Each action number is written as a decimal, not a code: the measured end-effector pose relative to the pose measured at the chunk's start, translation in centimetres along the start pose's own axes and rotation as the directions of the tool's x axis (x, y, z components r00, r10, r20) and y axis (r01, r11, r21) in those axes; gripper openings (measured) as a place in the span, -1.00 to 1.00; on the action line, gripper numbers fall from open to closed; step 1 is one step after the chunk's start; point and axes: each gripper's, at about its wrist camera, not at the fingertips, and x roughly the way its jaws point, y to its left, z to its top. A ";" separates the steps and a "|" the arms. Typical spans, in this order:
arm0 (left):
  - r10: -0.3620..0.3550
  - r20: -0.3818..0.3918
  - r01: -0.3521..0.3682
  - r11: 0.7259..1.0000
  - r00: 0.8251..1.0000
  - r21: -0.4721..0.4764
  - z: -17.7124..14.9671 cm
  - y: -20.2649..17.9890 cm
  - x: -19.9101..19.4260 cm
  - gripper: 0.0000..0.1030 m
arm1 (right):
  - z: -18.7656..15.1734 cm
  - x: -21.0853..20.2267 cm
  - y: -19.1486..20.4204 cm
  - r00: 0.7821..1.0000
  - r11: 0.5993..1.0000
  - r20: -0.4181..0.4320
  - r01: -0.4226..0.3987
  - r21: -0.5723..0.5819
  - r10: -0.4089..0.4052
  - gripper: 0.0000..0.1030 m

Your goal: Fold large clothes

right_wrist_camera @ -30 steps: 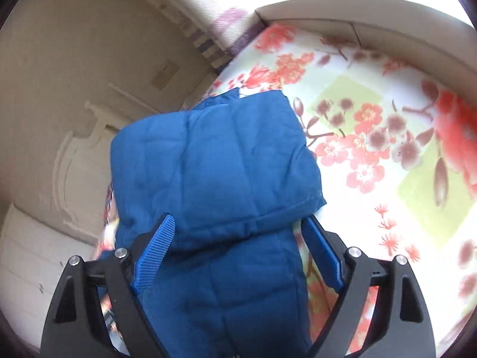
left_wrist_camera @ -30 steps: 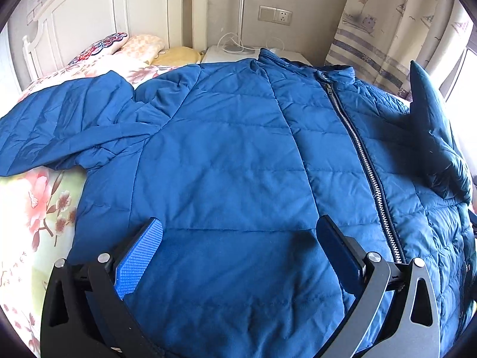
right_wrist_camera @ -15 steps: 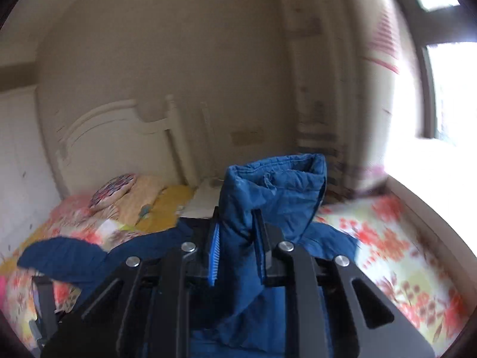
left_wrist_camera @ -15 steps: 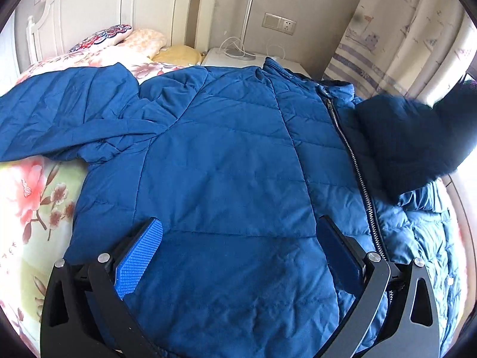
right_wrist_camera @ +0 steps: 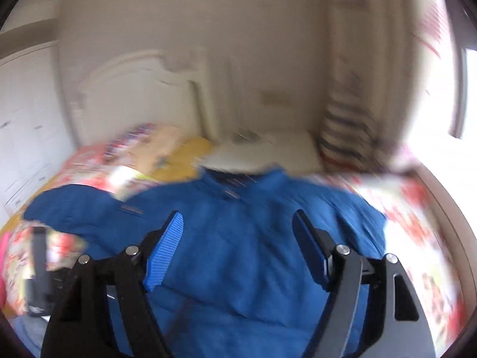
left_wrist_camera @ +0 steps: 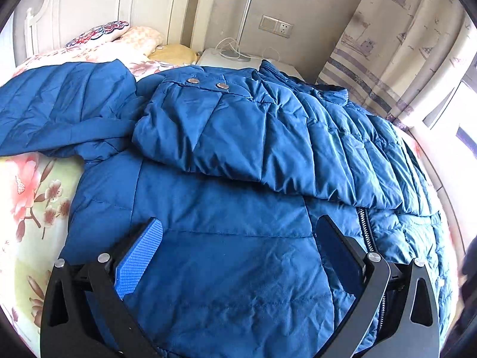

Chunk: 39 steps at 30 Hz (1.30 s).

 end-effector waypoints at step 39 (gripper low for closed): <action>0.263 -0.005 -0.257 0.947 0.965 0.195 5.8 -4.8 6.9 0.91 | -6.6 4.2 -6.7 0.978 0.987 -0.195 0.102 0.126 -0.077 0.24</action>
